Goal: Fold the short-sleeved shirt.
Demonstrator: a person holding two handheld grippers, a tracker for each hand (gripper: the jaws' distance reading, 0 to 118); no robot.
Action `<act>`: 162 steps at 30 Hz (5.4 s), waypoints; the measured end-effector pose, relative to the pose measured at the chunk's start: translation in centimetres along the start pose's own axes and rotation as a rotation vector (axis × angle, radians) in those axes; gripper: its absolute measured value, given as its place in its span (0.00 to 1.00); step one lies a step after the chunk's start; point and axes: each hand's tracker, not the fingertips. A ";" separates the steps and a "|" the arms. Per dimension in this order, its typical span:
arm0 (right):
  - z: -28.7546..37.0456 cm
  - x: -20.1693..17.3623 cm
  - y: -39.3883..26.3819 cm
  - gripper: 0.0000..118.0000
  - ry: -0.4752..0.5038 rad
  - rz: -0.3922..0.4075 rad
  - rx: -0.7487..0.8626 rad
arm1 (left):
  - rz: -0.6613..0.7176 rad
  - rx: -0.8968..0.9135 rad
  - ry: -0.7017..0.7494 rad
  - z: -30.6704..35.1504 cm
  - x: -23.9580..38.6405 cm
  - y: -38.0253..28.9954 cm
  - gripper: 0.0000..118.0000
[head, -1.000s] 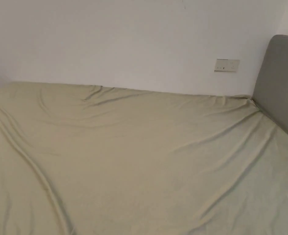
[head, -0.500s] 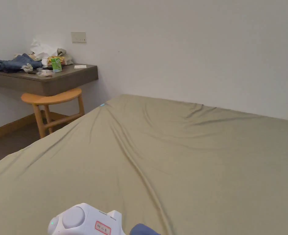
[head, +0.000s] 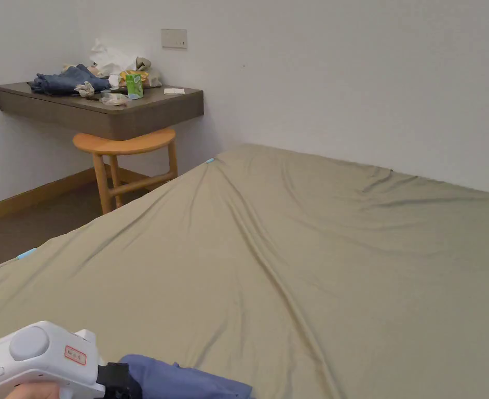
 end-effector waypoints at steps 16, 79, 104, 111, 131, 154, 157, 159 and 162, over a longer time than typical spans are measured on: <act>8.2 1.7 0.0 0.01 -0.057 0.040 0.152 | -0.476 0.303 -0.131 10.0 16.4 -15.6 0.01; 19.7 1.0 0.1 0.01 -0.636 0.343 0.678 | -0.767 1.229 -0.362 18.1 35.5 -42.5 0.00; 19.1 0.6 0.1 0.01 -0.618 0.355 0.667 | -0.758 1.217 -0.362 17.8 35.0 -42.3 0.00; 18.8 0.6 0.0 0.01 -0.611 0.350 0.659 | -0.757 1.212 -0.358 17.7 34.9 -42.3 0.00; 19.1 0.9 -0.1 0.72 -0.581 0.326 0.662 | -0.721 1.219 -0.386 17.9 34.2 -42.2 0.95; 19.4 0.0 -0.3 1.00 -0.590 0.355 0.708 | -0.681 1.256 -0.389 18.1 33.5 -42.4 1.00; 19.3 0.0 -0.4 1.00 -0.591 0.356 0.707 | -0.684 1.254 -0.390 18.2 33.6 -42.4 1.00; 19.4 0.0 -0.4 1.00 -0.590 0.355 0.707 | -0.684 1.248 -0.392 18.2 33.6 -42.4 1.00; 19.4 0.1 -0.4 1.00 -0.592 0.353 0.708 | -0.686 1.245 -0.390 18.1 33.6 -42.4 1.00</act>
